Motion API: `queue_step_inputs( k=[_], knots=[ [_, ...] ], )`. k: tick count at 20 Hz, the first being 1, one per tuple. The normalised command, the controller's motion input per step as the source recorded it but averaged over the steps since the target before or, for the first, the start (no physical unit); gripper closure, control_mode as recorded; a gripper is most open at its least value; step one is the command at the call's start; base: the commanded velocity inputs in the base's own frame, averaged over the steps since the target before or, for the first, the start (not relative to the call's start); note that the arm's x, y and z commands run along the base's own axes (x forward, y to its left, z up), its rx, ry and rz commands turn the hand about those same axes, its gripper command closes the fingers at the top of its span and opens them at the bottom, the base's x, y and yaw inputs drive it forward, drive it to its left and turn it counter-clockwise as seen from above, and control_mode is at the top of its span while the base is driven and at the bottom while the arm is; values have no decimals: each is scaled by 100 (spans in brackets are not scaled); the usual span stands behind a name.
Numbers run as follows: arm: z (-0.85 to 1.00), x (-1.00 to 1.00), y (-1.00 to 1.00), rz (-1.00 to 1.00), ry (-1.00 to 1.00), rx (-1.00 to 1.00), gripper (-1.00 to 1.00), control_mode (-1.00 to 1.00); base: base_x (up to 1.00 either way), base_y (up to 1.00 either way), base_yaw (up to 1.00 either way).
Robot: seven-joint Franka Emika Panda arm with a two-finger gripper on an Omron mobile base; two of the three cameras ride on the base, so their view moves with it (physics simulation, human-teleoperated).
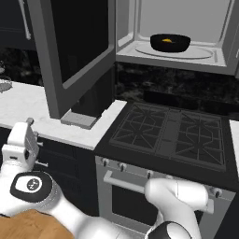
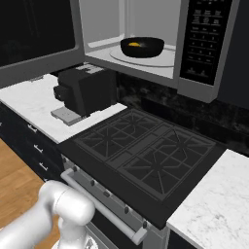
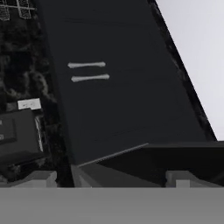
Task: Pick the lemon from the sink and place it in the bowl. Then pick the bowl and place it in the microwave. Then close the microwave door and press the start button.
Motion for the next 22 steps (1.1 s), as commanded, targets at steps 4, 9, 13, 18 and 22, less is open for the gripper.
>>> queue_step_inputs(
  k=[4, 9, 13, 18, 22],
  knots=[
    [7, 31, -44, 0, -6, 3, -100, -100, 0, 0, 0],
    [14, 42, -48, 1, -1, 7, -100, -100, 0, 0, 0],
    [22, 8, -52, 7, -6, 6, -100, -100, 0, 0, 0],
    [43, -20, -38, 7, -29, 6, -100, -100, 0, 0, 0],
    [52, 0, 0, 1, -27, 1, -100, -100, 0, 0, 0]
  ],
)
